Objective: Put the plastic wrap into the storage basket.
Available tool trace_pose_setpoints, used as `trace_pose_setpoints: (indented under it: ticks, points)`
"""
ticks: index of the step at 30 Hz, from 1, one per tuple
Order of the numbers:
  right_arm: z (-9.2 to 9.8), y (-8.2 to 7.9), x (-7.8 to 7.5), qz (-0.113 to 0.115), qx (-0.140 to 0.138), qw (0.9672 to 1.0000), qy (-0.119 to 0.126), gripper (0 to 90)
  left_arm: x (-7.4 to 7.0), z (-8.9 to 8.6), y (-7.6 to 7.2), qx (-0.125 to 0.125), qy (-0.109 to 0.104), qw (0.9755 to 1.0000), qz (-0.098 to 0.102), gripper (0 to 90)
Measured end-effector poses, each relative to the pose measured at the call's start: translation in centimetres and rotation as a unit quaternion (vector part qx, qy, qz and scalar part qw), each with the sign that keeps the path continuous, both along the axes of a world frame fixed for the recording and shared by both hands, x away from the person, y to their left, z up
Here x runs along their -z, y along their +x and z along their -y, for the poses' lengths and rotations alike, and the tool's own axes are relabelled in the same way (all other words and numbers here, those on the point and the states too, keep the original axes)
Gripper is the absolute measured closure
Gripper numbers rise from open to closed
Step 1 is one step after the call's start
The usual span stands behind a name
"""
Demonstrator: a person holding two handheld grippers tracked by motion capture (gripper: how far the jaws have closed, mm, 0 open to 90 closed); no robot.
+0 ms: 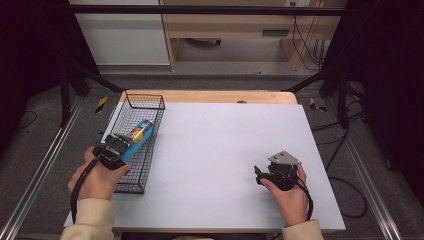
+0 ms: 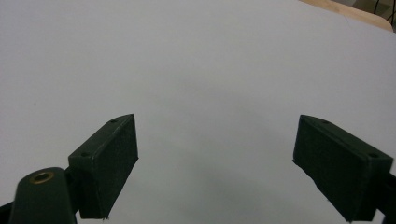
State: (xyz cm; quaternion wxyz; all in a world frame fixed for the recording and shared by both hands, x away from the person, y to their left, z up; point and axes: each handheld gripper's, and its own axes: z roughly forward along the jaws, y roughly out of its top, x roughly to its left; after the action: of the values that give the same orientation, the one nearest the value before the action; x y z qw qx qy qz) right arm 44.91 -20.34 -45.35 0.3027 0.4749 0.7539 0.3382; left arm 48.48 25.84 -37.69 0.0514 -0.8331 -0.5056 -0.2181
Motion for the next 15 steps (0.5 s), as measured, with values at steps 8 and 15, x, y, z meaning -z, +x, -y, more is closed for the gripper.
trace_pose_setpoints:
  ticks: [8,15]
  points:
    - [0.03,0.03,0.05,-0.002,0.000,1.0000,-0.002,14.1,0.35,0.08,0.00,0.001,0.003,0.9999,-0.011,32.0]
    - [-0.04,0.04,0.09,-0.002,-0.003,1.0000,-0.003,14.0,0.38,0.24,-0.03,0.003,0.008,0.9999,-0.015,31.9]
